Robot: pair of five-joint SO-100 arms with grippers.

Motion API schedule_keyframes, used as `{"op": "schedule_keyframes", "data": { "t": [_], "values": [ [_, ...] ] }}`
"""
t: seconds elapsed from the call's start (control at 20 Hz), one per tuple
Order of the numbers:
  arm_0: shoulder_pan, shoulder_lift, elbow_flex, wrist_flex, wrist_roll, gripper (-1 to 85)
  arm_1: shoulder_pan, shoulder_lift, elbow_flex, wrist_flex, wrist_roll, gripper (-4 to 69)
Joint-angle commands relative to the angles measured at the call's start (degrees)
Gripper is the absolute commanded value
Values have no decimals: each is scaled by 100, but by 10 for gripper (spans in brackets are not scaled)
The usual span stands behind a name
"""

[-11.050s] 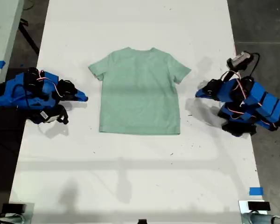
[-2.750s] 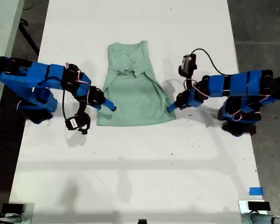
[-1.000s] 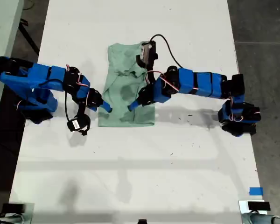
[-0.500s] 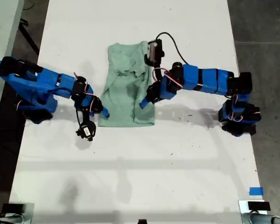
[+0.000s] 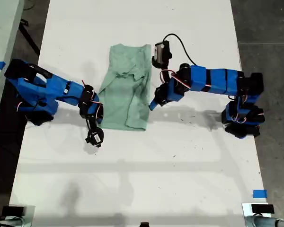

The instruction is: Fold t-shirt

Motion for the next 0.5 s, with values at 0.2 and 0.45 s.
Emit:
{"op": "schedule_keyframes", "data": {
  "t": [0.2, 0.45],
  "values": [
    [-536, 1222, -1169, 1793, 483, -1, 9, 765, 457, -369, 123, 169],
    [-510, -1055, -3841, 1371, 1784, -1, 9, 905, 703, -431, 220, 169]
  ]
}}
